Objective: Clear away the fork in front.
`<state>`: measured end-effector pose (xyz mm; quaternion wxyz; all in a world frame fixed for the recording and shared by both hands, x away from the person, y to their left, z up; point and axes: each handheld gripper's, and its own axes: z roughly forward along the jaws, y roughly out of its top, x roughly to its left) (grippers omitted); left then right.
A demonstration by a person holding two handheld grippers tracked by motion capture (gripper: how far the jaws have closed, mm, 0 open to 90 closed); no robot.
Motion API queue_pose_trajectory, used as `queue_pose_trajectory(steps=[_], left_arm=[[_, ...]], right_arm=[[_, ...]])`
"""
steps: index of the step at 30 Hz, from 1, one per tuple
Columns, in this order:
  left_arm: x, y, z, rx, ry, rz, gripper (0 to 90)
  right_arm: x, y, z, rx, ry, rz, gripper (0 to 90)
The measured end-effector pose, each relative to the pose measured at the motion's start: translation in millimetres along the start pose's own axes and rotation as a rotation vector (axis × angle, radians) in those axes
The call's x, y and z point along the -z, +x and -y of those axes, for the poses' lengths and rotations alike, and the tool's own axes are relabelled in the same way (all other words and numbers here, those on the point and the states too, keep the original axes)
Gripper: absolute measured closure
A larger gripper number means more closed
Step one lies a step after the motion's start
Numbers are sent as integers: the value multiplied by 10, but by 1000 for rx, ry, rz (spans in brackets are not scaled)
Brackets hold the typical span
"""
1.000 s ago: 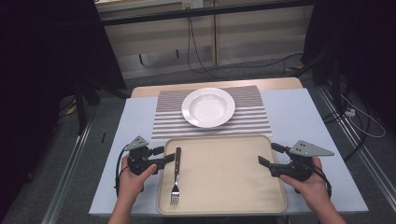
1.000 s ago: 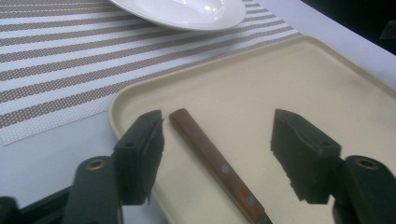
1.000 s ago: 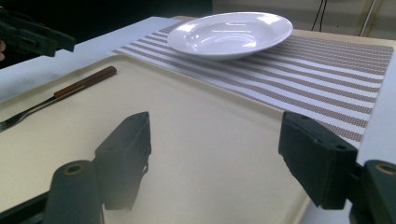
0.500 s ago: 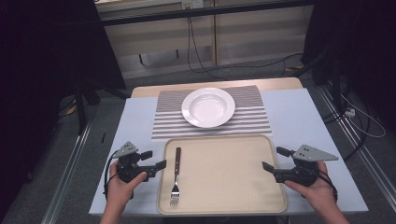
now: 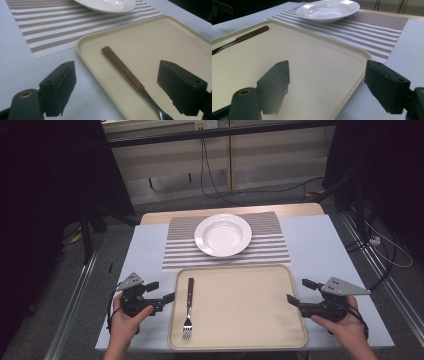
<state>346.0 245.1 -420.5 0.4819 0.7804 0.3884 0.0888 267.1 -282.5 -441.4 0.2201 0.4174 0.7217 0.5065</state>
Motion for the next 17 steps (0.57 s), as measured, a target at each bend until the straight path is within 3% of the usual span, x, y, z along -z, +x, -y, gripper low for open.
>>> queue_pose_trajectory(steps=[4,9,17], left_arm=[[41,6,30,-13,3,0,147],[94,64,72,4,-2,-17,140],[66,101,65,7,-3,-18,126]], right_arm=[[13,-4,3,0,-5,1,205],[-1,-7,19,8,3,-3,203],[-3,-26,47,4,8,7,189]])
